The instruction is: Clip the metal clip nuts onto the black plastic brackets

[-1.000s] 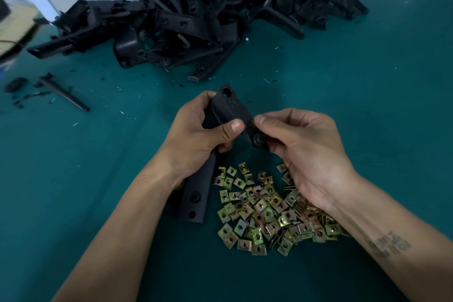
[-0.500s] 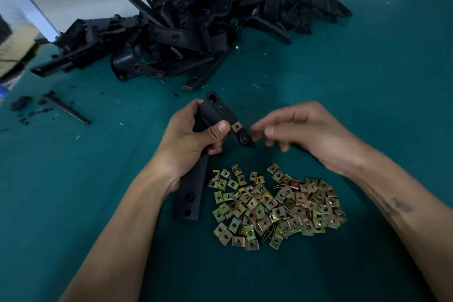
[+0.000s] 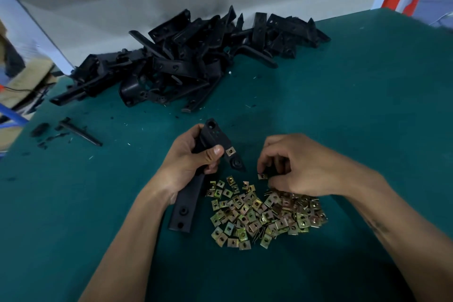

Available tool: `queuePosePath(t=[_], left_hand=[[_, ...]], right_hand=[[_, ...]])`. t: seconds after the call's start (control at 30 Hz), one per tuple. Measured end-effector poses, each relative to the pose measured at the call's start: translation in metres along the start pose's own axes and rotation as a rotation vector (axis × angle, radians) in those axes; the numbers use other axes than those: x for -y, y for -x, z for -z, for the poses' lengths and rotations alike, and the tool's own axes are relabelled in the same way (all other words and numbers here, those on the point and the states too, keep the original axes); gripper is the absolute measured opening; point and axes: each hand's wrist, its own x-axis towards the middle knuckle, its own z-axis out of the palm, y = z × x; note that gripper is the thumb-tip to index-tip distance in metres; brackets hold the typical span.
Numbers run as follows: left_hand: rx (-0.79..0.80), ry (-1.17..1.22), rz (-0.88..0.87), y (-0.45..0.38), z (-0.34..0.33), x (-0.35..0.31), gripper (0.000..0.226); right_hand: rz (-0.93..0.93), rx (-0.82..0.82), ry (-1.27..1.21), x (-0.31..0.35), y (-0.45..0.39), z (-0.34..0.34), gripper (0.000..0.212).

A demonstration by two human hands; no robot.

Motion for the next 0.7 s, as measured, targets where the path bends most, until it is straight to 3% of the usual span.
queuePosePath(t=[0.37,0.53,0.7], left_hand=[[0.032,-0.023,0.0,-0.002,-0.001,0.001,0.038],[0.072,0.008,0.001,0.0,-0.002,0.0,0.031],[0.103,-0.081,0.053,0.001,-0.007,-0.004,0.031]], right_hand=[[0.061,-0.1,0.182,0.002,-0.008,-0.013,0.008],[0.054,-0.186,-0.227,-0.006,-0.011,-0.007,0.013],[0.078,-0.414,-0.759,0.002,-0.031,-0.017,0.024]])
